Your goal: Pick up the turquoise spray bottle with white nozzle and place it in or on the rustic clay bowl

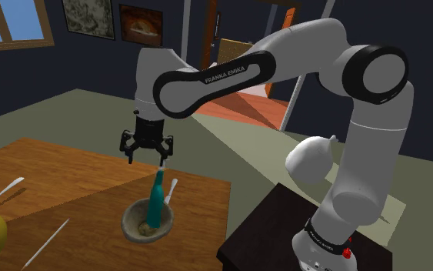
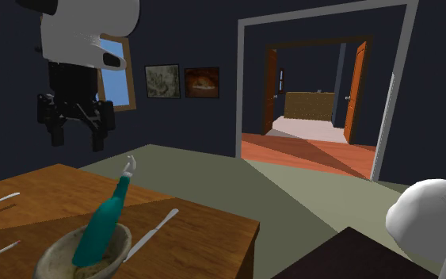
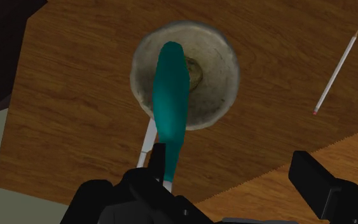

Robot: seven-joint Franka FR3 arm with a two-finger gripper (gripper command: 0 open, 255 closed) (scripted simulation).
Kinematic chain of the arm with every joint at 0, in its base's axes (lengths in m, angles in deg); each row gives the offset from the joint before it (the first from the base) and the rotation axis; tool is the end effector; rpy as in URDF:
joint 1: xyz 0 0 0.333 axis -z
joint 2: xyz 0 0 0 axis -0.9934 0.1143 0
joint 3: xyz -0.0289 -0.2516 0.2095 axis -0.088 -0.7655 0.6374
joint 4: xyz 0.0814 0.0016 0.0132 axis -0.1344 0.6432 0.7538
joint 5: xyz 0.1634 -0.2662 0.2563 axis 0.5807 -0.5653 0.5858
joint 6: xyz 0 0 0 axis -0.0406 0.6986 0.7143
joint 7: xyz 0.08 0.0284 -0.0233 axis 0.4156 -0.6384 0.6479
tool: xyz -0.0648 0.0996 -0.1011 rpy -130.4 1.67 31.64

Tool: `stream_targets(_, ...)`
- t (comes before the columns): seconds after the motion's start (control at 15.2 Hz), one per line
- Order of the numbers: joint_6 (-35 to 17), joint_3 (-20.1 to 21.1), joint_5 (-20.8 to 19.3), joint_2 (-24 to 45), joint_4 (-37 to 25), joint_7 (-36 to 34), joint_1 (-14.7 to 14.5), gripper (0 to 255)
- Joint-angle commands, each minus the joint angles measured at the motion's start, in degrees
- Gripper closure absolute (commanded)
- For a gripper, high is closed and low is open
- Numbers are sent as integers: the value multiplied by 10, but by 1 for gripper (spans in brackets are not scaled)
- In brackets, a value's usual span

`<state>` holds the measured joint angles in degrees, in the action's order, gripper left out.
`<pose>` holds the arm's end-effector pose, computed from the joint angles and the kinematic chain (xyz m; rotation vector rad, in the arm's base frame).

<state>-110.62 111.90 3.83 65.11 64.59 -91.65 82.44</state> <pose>0.5339 0.3474 0.3739 -2.8599 0.9969 0.0616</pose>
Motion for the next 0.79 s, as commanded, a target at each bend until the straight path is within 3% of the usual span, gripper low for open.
stream_targets(0.0,0,0,0,0,0,0,0,0)
stream_targets(0.26,65,4,19,-29,-40,12,9,0)
stream_targets(0.73,65,4,19,-29,-40,12,9,0)
